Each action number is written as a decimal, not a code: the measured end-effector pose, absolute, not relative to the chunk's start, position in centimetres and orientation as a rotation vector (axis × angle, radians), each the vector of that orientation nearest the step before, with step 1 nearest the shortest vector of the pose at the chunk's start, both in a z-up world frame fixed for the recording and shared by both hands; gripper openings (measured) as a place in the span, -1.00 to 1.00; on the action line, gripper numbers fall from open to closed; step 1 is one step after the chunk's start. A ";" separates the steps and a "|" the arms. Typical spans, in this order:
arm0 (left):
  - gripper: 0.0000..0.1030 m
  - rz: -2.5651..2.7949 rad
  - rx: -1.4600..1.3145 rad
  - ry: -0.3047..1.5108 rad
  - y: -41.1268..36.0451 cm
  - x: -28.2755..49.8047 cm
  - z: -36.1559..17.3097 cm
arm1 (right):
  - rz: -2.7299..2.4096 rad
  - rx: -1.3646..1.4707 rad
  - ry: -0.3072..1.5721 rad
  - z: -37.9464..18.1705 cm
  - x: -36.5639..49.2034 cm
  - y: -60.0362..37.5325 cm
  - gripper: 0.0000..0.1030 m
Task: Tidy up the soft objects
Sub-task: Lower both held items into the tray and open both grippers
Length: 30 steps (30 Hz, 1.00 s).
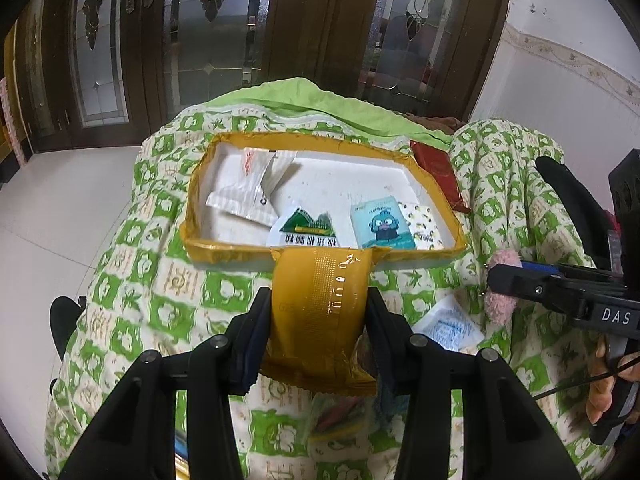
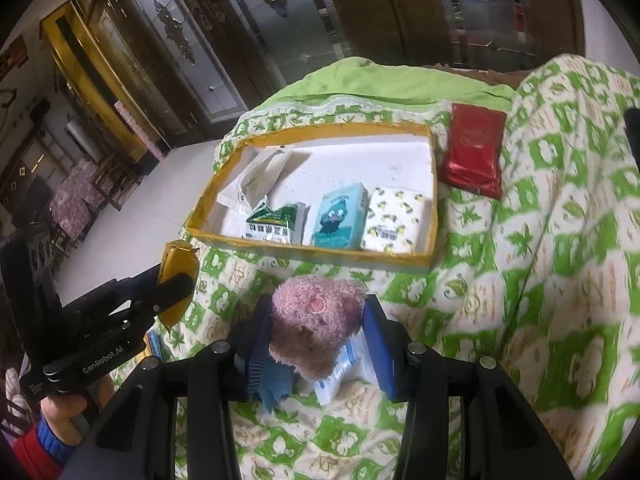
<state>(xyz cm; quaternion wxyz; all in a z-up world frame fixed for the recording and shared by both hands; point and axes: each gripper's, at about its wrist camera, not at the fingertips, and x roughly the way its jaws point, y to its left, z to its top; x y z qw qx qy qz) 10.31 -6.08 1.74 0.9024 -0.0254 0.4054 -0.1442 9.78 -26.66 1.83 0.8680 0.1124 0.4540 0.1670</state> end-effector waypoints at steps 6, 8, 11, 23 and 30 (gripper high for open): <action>-0.13 -0.283 -0.033 0.839 -6.3 11.6 2.4 | 0.331 0.176 0.941 2.5 11.9 -25.8 -0.07; -0.13 -0.277 -0.025 0.839 -6.3 12.0 2.5 | 0.320 0.162 0.941 2.5 12.7 -25.6 -0.07; -0.13 -0.273 -0.020 0.843 -6.3 12.8 2.6 | 0.308 0.151 0.944 2.2 13.6 -25.5 -0.07; -0.13 -0.276 0.013 0.854 -7.5 16.2 2.5 | 0.271 0.135 0.966 0.5 16.2 -25.9 -0.07; -0.13 -0.291 0.017 0.864 -8.6 18.3 2.1 | 0.257 0.128 0.972 0.1 17.4 -26.2 -0.07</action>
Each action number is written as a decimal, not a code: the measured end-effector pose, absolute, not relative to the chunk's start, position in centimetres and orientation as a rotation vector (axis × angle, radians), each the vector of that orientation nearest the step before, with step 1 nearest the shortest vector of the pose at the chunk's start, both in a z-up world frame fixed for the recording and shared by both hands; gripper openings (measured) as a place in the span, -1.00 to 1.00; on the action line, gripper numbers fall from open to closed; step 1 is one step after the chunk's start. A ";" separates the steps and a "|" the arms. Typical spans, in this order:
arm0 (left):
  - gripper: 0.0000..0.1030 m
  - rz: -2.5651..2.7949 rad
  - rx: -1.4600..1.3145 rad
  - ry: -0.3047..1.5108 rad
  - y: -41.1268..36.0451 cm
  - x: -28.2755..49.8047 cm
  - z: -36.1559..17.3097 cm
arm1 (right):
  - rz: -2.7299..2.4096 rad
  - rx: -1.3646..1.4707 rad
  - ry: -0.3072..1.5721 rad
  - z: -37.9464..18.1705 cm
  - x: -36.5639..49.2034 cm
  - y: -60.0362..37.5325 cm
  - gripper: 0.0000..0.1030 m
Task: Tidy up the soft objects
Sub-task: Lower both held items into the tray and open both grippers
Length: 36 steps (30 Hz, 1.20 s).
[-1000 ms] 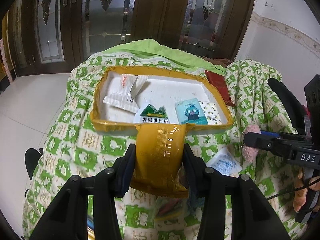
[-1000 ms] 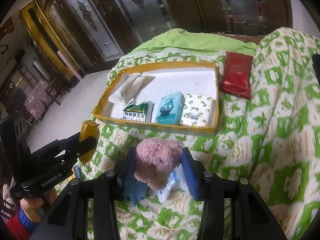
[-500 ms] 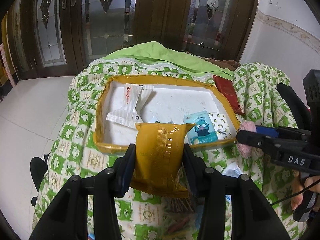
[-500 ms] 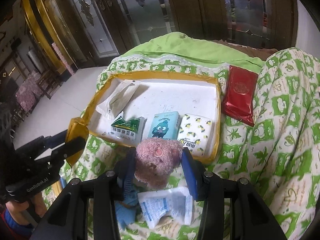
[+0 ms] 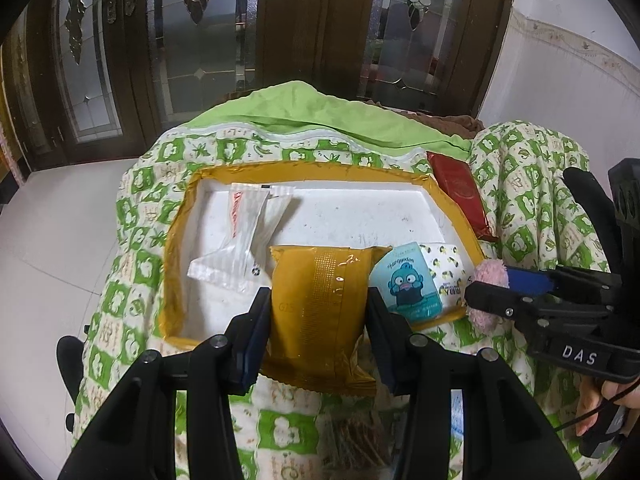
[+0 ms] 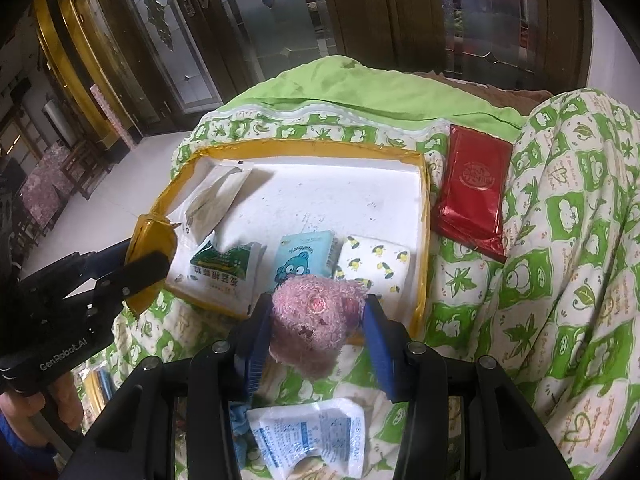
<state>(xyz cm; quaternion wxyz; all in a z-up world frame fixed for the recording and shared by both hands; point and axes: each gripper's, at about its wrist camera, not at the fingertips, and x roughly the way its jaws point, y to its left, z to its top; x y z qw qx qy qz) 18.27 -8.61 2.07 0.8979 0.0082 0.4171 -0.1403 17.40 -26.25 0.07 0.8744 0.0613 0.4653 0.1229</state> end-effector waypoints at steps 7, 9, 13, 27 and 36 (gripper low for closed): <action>-0.13 -0.292 0.008 0.884 -9.3 20.6 1.4 | 0.229 0.141 0.948 0.7 19.9 -26.8 -0.07; -0.13 -0.287 -0.001 0.896 -9.5 21.5 1.1 | 0.219 0.157 0.941 0.9 21.0 -27.3 -0.07; -0.13 -0.278 0.000 0.915 -10.1 23.2 0.3 | 0.209 0.184 0.937 0.9 22.9 -27.9 -0.07; -0.13 -0.249 0.021 0.989 -11.7 29.5 -2.4 | 0.204 0.163 0.994 -1.7 27.6 -27.0 -0.06; -0.13 -0.185 0.018 0.995 -9.3 28.7 -3.6 | 0.197 0.135 1.017 -2.9 28.9 -26.9 -0.07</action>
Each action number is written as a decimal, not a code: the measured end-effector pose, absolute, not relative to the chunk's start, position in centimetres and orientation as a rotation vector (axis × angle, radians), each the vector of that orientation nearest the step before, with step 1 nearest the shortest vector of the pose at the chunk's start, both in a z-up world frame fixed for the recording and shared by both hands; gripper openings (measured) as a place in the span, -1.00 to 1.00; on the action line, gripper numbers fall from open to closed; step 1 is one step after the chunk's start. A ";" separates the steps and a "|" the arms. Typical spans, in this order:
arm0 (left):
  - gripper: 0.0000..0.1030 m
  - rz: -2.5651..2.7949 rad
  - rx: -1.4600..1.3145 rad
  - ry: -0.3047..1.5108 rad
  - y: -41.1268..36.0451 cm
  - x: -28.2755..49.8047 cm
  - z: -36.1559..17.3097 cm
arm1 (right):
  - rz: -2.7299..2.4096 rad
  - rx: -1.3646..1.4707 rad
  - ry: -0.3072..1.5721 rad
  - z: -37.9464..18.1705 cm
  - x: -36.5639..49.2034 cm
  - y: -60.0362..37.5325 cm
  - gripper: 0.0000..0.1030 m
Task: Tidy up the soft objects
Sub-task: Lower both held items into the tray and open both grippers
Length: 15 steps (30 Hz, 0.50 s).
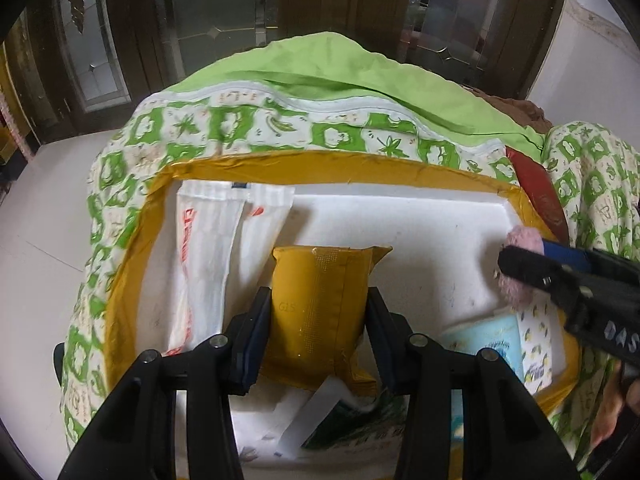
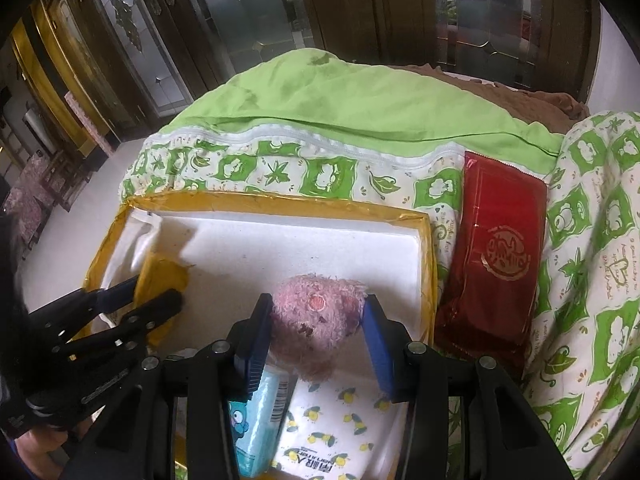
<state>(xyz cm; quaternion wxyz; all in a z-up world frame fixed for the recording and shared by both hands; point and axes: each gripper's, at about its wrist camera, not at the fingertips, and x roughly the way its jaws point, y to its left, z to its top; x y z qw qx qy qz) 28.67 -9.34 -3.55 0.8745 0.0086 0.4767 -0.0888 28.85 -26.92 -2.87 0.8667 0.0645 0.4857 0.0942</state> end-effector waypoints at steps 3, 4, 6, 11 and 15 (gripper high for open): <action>-0.12 -0.187 0.039 1.000 -9.6 28.1 -3.9 | 0.185 0.119 1.035 -3.5 29.2 -26.8 -0.06; -0.12 -0.181 0.059 0.996 -9.9 28.0 -4.0 | 0.180 0.118 1.046 -3.9 29.2 -26.9 -0.06; -0.12 -0.175 0.098 0.984 -10.5 27.7 -4.1 | 0.177 0.113 1.059 -4.4 29.3 -27.0 -0.06; -0.11 -0.165 0.129 0.976 -11.0 27.4 -4.1 | 0.188 0.107 1.049 -4.4 29.0 -26.8 -0.03; 0.00 -0.158 0.147 0.960 -11.2 27.2 -4.2 | 0.195 0.104 1.017 -4.0 28.5 -26.7 0.01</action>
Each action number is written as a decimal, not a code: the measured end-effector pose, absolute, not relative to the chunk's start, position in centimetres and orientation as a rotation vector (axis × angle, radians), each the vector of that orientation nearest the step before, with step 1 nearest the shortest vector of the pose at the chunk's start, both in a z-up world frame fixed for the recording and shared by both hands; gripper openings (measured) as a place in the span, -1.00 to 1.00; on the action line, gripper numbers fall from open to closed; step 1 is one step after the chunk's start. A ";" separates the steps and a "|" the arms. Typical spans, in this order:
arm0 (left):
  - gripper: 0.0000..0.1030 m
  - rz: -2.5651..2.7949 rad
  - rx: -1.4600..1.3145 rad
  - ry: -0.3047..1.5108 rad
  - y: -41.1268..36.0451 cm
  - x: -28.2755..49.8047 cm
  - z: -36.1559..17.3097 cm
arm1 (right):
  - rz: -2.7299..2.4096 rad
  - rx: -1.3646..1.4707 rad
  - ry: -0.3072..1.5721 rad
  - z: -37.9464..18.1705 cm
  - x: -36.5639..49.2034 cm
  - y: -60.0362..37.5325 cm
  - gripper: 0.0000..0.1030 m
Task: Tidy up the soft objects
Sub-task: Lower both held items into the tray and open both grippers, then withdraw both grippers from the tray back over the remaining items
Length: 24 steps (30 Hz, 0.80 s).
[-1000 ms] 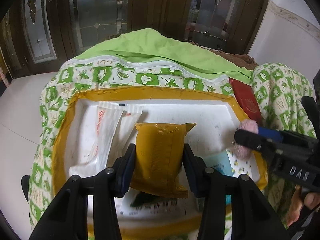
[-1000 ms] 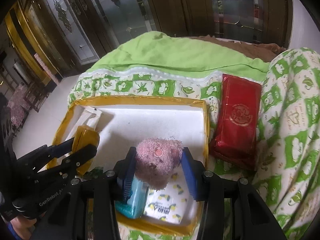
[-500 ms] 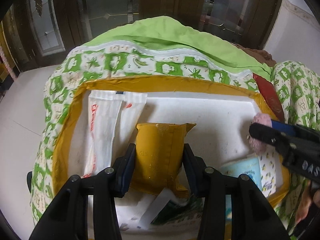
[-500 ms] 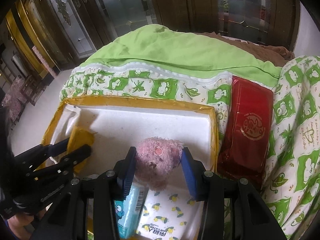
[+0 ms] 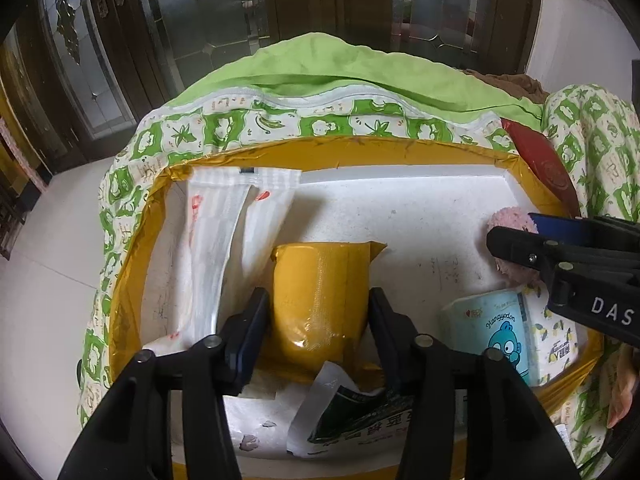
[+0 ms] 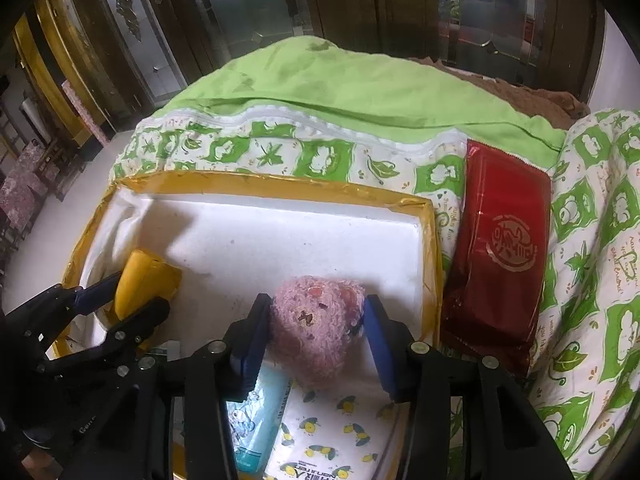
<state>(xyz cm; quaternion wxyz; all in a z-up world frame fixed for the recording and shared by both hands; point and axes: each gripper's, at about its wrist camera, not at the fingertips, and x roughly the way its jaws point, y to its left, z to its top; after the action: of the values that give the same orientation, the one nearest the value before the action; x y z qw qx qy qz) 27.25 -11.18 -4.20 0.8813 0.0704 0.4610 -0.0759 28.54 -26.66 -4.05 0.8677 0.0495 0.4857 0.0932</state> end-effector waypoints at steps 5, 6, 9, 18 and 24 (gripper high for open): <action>0.19 -0.168 0.145 0.951 -11.5 27.0 -4.1 | 0.198 0.097 0.977 -3.2 28.0 -26.4 0.23; 0.23 -0.170 0.142 0.948 -11.6 27.0 -4.0 | 0.197 0.100 0.968 -3.1 27.8 -26.4 0.36; 0.38 -0.167 0.150 0.930 -11.9 26.6 -3.6 | 0.186 0.113 0.954 -3.0 27.5 -26.6 0.47; 0.53 -0.147 0.201 0.868 -12.7 24.2 -1.5 | 0.156 0.182 0.875 -1.1 24.8 -27.8 0.62; 0.61 -0.135 0.227 0.841 -13.0 22.3 -0.3 | 0.145 0.180 0.829 -0.2 22.2 -28.1 0.71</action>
<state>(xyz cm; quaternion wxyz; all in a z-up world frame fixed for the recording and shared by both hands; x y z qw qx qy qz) 22.30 -13.04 -0.31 0.9044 0.1099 0.4070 -0.0655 22.22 -28.10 -0.22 0.9088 0.0875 0.4020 0.0701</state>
